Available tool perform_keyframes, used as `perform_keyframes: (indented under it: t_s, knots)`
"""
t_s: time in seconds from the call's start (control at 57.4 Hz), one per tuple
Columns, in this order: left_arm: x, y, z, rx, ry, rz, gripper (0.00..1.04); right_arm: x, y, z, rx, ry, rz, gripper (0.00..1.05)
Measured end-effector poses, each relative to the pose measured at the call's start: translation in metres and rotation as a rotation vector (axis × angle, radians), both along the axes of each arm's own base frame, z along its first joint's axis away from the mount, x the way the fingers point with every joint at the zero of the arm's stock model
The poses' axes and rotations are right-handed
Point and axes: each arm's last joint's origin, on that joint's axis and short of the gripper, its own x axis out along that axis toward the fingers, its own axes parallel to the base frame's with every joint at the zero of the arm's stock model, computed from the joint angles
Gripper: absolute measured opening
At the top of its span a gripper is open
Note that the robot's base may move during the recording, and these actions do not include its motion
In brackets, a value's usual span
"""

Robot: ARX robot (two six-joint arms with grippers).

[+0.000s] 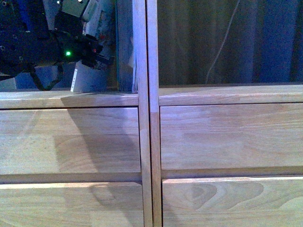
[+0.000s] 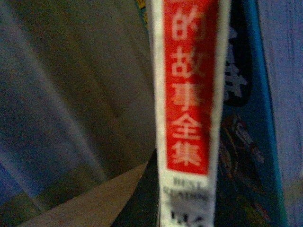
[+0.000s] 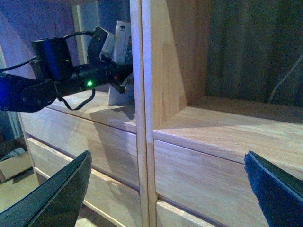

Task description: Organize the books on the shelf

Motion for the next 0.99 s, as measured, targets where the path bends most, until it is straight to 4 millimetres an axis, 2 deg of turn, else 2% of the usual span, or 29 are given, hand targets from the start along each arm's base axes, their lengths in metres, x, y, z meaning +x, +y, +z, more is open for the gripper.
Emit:
perform_keyframes:
  t_s: [0.4, 0.557, 0.592, 0.749, 0.871, 0.993]
  knots:
    - [0.001, 0.001, 0.000, -0.020, 0.004, 0.028, 0.72, 0.000, 0.000, 0.000, 0.000, 0.000, 0.000, 0.98]
    - [-0.008, 0.006, -0.009, -0.032, 0.007, 0.005, 0.96, 0.000, 0.000, 0.000, 0.000, 0.000, 0.000, 0.98]
    - [-0.012, 0.008, -0.012, -0.032, 0.008, -0.004, 0.99, 0.000, 0.000, 0.000, 0.000, 0.000, 0.000, 0.98]
    - [-0.036, 0.016, -0.018, -0.066, 0.019, -0.037, 0.97, 0.000, 0.000, 0.000, 0.000, 0.000, 0.000, 0.98]
    - [-0.068, 0.025, -0.015, -0.098, -0.001, -0.078, 0.97, 0.000, 0.000, 0.000, 0.000, 0.000, 0.000, 0.98]
    - [-0.112, 0.038, -0.009, -0.155, 0.011, -0.117, 0.97, 0.000, 0.000, 0.000, 0.000, 0.000, 0.000, 0.98]
